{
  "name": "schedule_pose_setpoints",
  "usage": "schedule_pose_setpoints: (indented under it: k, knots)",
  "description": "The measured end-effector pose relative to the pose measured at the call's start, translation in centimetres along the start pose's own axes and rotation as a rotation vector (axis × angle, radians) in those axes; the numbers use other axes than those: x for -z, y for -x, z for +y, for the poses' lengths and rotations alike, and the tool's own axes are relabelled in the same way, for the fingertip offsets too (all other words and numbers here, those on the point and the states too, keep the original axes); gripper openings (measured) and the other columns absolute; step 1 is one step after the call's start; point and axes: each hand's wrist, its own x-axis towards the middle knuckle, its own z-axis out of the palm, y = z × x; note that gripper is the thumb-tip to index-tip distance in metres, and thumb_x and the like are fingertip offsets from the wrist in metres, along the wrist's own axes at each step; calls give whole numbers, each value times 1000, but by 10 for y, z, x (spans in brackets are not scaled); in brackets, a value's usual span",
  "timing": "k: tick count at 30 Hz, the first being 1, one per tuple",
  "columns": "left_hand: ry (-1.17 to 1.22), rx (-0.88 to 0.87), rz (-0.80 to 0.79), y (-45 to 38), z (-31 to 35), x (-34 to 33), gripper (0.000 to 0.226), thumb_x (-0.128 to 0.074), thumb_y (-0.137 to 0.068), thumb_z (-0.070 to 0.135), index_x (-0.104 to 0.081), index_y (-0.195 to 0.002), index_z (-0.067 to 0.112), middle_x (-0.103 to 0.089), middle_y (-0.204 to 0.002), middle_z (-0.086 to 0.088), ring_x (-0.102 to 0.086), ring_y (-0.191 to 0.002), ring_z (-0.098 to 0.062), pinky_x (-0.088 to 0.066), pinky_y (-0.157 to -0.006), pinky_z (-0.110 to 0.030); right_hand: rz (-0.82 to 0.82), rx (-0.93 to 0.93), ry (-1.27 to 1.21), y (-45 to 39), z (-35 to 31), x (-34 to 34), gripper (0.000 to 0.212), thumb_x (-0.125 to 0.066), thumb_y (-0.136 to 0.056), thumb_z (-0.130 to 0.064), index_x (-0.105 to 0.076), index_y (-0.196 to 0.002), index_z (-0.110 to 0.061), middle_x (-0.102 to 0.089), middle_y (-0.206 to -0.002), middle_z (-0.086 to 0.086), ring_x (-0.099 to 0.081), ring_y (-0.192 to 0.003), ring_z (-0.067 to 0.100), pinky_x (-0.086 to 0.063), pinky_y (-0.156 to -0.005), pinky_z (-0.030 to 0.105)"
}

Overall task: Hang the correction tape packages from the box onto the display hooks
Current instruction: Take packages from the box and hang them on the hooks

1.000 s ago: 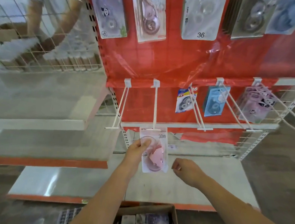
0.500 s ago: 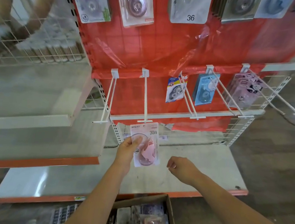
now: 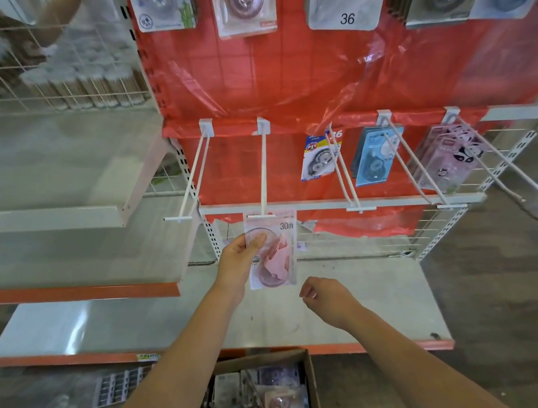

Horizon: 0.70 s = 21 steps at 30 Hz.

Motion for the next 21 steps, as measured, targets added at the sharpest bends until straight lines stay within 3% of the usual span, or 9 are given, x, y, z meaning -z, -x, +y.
schedule_pose_setpoints:
  k: [5, 8, 12, 16, 20, 21]
  knots:
    - [-12, -17, 47, -3, -1, 3, 14, -64, -89, 16, -70, -100, 10, -70, -110, -14, -61, -109, -37, -44, -100, -56, 0, 0, -10, -5, -3, 2, 26, -41, -97, -15, -59, -115, -15, -60, -122, 3, -55, -111, 21, -44, -89, 28]
    - [-33, -48, 32, -4, 0, 7, 23, -64, -89, 19, -69, -106, 4, -69, -111, -17, -61, -110, -39, -45, -99, -57, -5, -6, -15, -7, -3, 4, 25, -42, -97, -15, -59, -115, -15, -61, -122, 3, -55, -110, 21, -44, -89, 28]
    - [-45, -45, 32, -7, 4, 8, 30, -65, -87, 27, -68, -110, 7, -70, -111, -12, -63, -109, -34, -50, -96, -48, -26, -22, -25, -7, -2, 4, 26, -41, -97, -14, -59, -115, -16, -60, -121, 3, -56, -109, 21, -47, -89, 29]
    - [-66, -39, 19, -15, 4, 3, 24, -62, -90, 22, -68, -107, 5, -70, -107, -14, -65, -104, -33, -52, -89, -41, -38, -18, -28, -11, -2, 3, 26, -41, -97, -15, -59, -115, -16, -60, -122, 4, -56, -109, 21, -47, -90, 29]
    - [-135, -41, 81, -33, 17, -9, 18, -61, -92, 16, -67, -106, 6, -68, -86, 2, -64, -82, -17, -52, -64, -14, -33, -3, -42, -20, -3, 7, 26, -40, -97, -14, -60, -114, -16, -60, -121, 3, -57, -107, 20, -47, -89, 29]
    - [-146, -29, 110, -40, 21, -12, 21, -61, -91, 16, -67, -108, 6, -66, -85, 3, -62, -81, -13, -49, -61, -14, -28, 4, -45, -24, -3, 8, 27, -40, -97, -14, -60, -114, -16, -60, -121, 3, -57, -107, 20, -47, -89, 29]
